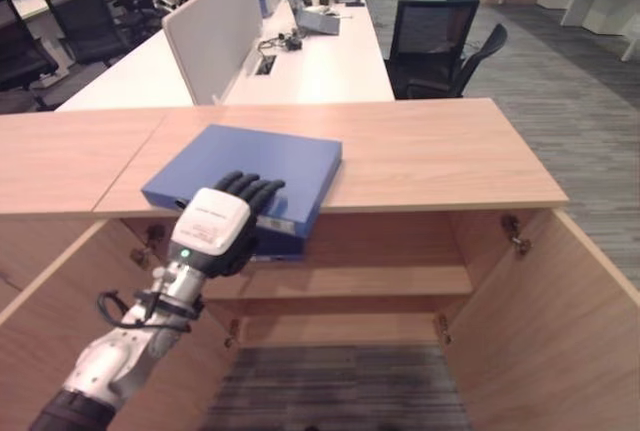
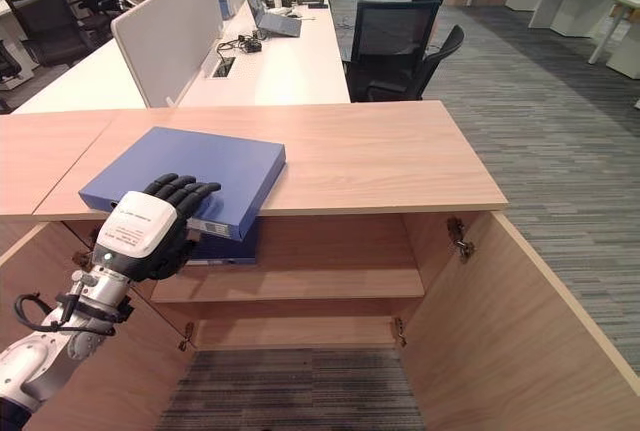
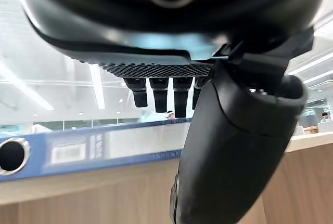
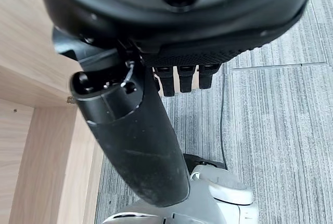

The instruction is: Put the empty folder in the office cabinet

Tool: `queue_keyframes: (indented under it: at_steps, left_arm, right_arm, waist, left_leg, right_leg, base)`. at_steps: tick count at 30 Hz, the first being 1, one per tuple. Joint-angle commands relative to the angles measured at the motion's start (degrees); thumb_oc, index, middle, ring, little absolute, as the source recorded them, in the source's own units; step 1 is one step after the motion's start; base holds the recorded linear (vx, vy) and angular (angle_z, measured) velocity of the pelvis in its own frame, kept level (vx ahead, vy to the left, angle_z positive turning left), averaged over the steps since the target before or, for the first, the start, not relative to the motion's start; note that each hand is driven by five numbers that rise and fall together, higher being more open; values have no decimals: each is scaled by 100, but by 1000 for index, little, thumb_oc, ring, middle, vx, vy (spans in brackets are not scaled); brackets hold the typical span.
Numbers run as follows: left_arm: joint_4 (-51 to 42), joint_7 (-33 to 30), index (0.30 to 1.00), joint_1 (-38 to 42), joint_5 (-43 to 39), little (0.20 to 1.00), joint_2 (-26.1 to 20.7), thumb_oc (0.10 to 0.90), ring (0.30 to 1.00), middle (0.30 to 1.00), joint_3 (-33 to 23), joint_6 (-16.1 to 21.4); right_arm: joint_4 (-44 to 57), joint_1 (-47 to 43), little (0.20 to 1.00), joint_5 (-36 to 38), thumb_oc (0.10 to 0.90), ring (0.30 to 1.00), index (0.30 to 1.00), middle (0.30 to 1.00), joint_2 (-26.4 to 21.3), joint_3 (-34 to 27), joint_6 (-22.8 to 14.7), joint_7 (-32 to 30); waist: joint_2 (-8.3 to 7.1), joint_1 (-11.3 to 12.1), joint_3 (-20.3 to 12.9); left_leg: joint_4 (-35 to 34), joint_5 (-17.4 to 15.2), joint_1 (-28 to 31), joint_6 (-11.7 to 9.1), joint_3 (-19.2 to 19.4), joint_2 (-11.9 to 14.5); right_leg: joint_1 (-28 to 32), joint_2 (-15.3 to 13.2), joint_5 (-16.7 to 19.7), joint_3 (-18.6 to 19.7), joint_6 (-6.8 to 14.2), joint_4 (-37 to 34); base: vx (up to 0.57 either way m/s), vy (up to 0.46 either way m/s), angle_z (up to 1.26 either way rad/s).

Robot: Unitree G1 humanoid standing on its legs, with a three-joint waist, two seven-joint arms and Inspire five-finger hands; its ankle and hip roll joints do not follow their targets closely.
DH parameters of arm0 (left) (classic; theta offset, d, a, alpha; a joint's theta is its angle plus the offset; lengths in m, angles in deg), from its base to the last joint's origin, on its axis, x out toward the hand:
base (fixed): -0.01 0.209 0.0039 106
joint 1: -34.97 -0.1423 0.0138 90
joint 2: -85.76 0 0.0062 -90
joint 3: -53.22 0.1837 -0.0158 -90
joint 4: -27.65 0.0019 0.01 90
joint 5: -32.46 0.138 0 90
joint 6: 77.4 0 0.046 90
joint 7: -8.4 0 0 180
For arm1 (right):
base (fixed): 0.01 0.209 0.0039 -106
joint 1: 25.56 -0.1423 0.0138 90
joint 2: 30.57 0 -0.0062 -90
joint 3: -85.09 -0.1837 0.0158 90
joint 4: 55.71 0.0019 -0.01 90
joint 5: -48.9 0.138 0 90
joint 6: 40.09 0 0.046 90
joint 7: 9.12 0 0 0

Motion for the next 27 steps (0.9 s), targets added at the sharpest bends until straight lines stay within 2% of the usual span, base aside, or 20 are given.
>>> queue_keyframes:
  at_steps: [1, 8, 9, 10, 11, 21, 22, 27]
  left_arm:
    - [15, -225, 900, 1230, 146, 900, -337, 800, 900, 900, -129, -70]
    - [81, -192, 900, 1331, 234, 900, -382, 800, 900, 900, -24, -93]
    - [74, -181, 721, 1334, 228, 721, -383, 681, 721, 721, -20, -88]
    - [65, -166, 491, 1353, 211, 491, -379, 527, 491, 491, 3, -81]
    - [70, -162, 300, 1357, 216, 300, -372, 400, 300, 300, 17, -80]
    - [87, -118, 300, 1337, 40, 300, -225, 400, 300, 300, -6, -83]
    - [83, -118, 300, 1340, 33, 300, -220, 400, 300, 300, -14, -83]
    - [-7, -117, 300, 1307, 14, 300, -237, 400, 300, 300, -85, -75]
  right_arm:
    - [-125, -313, 900, 41, 800, 900, 900, 900, -169, -75, -81, -71]
    - [-148, -326, 900, 26, 800, 900, 900, 900, -185, -90, -67, -72]
    - [-152, -328, 900, 32, 800, 900, 900, 900, -186, -94, -66, -71]
    - [-158, -337, 900, 46, 800, 900, 900, 900, -186, -94, -63, -74]
    - [-164, -339, 900, 46, 800, 900, 900, 900, -181, -99, -61, -77]
    - [-174, -319, 900, 103, 800, 900, 900, 900, -160, -161, -36, -80]
    - [-174, -322, 900, 104, 800, 900, 900, 900, -156, -158, -34, -79]
    - [-173, -333, 900, 106, 800, 900, 900, 900, -133, -148, -29, -76]
  waist:
    - [31, -60, 107]
    - [29, -90, 100]
    - [31, -93, 98]
    - [32, -99, 102]
    - [33, -101, 103]
    - [6, -112, 91]
    - [-2, -108, 100]
    - [-15, -91, 69]
  left_leg:
    - [5, -790, 412, -267, -124, 219]
    - [5, -876, 467, -272, 20, 245]
    - [5, -876, 470, -272, 18, 244]
    - [5, -876, 469, -273, 17, 243]
    - [5, -877, 470, -272, 14, 240]
    - [5, -882, 448, -260, -36, 210]
    - [5, -806, 410, -257, -38, 208]
    - [5, -877, 428, -255, -82, 208]
  right_leg:
    - [299, -296, -605, -71, 599, 82]
    - [295, -278, -635, -16, 632, 62]
    - [298, -279, -636, -14, 630, 62]
    - [297, -278, -637, -22, 629, 62]
    - [300, -278, -640, -24, 628, 61]
    - [314, -283, -669, -29, 612, 80]
    - [277, -287, -605, -38, 603, 92]
    - [311, -288, -666, -50, 601, 88]
  base:
    - [-18, -3, -15]
    - [-11, -3, -10]
    - [-1, -1, -8]
    - [0, 1, -5]
    - [0, 0, 0]
    - [-4, 0, 0]
    - [0, 0, 0]
    - [8, 2, 3]
